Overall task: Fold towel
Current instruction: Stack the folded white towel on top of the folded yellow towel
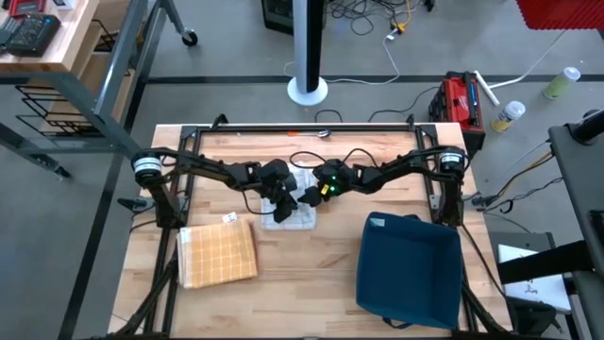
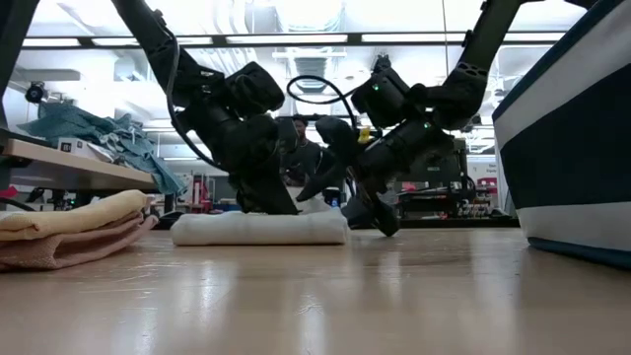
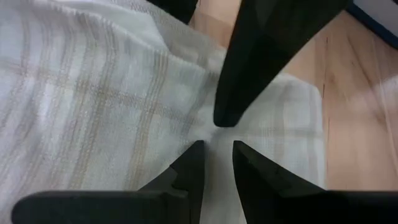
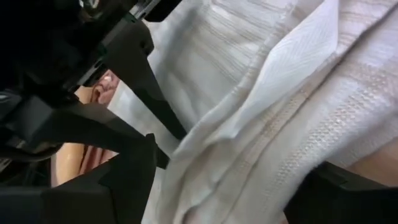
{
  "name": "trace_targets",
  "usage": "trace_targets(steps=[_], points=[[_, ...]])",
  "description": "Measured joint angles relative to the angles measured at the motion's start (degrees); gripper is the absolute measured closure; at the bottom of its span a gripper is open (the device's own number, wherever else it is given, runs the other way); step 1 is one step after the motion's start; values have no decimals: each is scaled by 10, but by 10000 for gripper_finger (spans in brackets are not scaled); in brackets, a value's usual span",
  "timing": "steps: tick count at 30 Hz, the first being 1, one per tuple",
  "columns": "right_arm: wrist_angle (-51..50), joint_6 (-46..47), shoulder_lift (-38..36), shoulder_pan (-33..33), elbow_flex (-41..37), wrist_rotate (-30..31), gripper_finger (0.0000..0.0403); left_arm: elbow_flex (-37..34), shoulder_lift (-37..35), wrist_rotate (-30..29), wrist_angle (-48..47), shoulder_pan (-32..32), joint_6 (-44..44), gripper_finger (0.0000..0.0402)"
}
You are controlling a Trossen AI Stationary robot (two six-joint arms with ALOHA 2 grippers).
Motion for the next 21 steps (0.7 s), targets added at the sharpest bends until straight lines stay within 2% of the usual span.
trace_targets(steps=[4, 7, 16, 18, 21], points=[[7, -18, 4, 2, 0, 7, 148, 0, -4, 0, 6, -1, 0, 326], [8, -32, 5, 3, 0, 7, 188, 0, -5, 0, 12, -2, 1, 326], [17, -90, 8, 6, -1, 37, 375, 0, -6, 1, 33, -4, 3, 326], [23, -112, 9, 5, -1, 41, 388, 1, -9, 3, 30, -4, 2, 326], [34, -118, 2, 3, -1, 37, 391, 9, -30, 37, -16, -4, 2, 326]])
